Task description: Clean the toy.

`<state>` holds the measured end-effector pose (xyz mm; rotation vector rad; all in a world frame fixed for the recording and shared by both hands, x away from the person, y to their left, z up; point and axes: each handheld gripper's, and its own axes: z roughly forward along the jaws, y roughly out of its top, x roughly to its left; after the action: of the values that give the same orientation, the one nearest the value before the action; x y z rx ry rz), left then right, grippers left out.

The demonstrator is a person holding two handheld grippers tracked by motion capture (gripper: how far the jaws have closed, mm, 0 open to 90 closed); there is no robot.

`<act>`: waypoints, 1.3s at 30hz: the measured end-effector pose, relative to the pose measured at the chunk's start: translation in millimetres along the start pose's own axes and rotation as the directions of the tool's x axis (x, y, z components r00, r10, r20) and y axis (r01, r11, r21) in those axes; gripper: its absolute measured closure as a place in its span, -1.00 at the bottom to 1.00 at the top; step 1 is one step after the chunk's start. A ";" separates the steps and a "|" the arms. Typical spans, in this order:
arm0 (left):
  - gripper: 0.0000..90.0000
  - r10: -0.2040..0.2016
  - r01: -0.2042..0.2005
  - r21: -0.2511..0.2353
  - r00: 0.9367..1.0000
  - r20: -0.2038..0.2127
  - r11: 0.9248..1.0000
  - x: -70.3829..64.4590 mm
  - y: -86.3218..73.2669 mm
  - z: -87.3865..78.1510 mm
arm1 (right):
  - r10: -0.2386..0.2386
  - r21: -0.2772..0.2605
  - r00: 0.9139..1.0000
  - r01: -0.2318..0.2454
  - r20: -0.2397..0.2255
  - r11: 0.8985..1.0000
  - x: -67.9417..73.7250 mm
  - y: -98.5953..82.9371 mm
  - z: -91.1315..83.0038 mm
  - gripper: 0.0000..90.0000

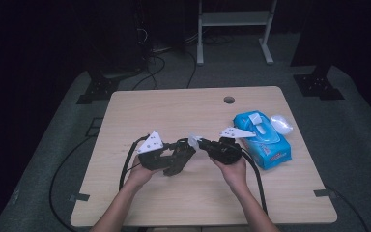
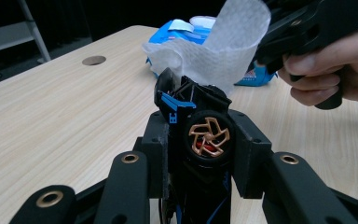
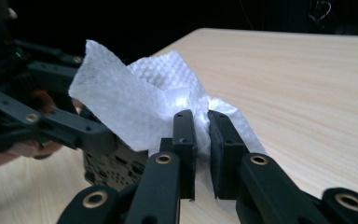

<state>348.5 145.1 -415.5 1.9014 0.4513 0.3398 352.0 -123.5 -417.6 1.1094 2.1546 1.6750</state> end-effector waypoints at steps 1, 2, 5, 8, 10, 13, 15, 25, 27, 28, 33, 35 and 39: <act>0.40 -0.001 0.001 -0.004 1.000 0.001 1.000 0.0 0.0 0.5 | -0.004 -0.006 1.000 0.004 -0.002 1.000 1.1 1.5 -0.6 0.81; 0.40 -0.003 0.003 -0.006 1.000 0.002 1.000 0.0 0.1 0.6 | -0.010 -0.016 1.000 0.010 -0.011 1.000 2.9 3.8 -0.9 0.81; 0.40 -0.004 0.004 -0.007 1.000 0.002 1.000 0.1 0.9 0.3 | -0.022 -0.011 1.000 0.022 -0.011 1.000 4.5 6.0 -0.2 0.81; 0.40 -0.007 0.007 -0.010 1.000 0.000 1.000 1.1 0.5 -1.0 | -0.027 0.028 1.000 0.027 0.012 0.999 0.0 -0.7 3.6 0.81; 0.40 -0.011 0.011 -0.007 1.000 -0.002 1.000 2.0 -0.7 -1.2 | -0.026 0.063 0.999 0.025 0.024 0.998 -3.4 -6.2 6.9 0.81; 0.40 -0.012 0.012 -0.008 1.000 -0.002 1.000 2.4 -1.3 -0.9 | -0.016 0.055 1.000 0.015 0.019 0.998 -4.1 -6.9 5.9 0.81; 0.40 -0.011 0.011 -0.011 1.000 0.001 1.000 2.0 -0.7 -0.3 | -0.019 0.023 1.000 0.019 0.013 1.000 -1.4 -1.1 3.0 0.81; 0.40 -0.009 0.009 -0.005 1.000 0.004 1.000 1.6 -1.1 -0.5 | -0.031 0.050 0.999 0.030 0.017 0.998 -1.5 -4.0 7.2 0.81; 0.40 -0.009 0.009 -0.008 1.000 0.006 1.000 1.6 -1.0 0.2 | -0.023 0.053 1.000 0.022 0.018 0.998 -2.2 -5.8 6.8 0.81; 0.40 -0.009 0.009 -0.008 1.000 0.006 1.000 1.6 -1.0 0.2 | -0.030 0.044 0.999 0.029 0.018 0.999 -1.1 -3.8 5.7 0.81; 0.40 -0.006 0.006 -0.013 1.000 0.015 1.000 -1.1 0.6 2.6 | -0.045 -0.005 0.999 0.045 0.002 0.999 4.7 10.7 -0.3 0.81; 0.40 -0.005 0.005 -0.012 1.000 0.014 1.000 -1.6 0.6 2.8 | -0.054 0.003 0.999 0.054 0.005 0.999 5.6 11.3 -0.1 0.81; 0.40 -0.005 0.005 -0.009 1.000 0.014 1.000 -1.6 0.2 2.2 | -0.044 0.026 0.999 0.044 0.017 0.999 1.0 1.6 2.1 0.81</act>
<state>348.1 142.5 -416.1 1.8928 0.4444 0.3246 353.1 -121.1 -416.6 1.0718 2.1796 1.6167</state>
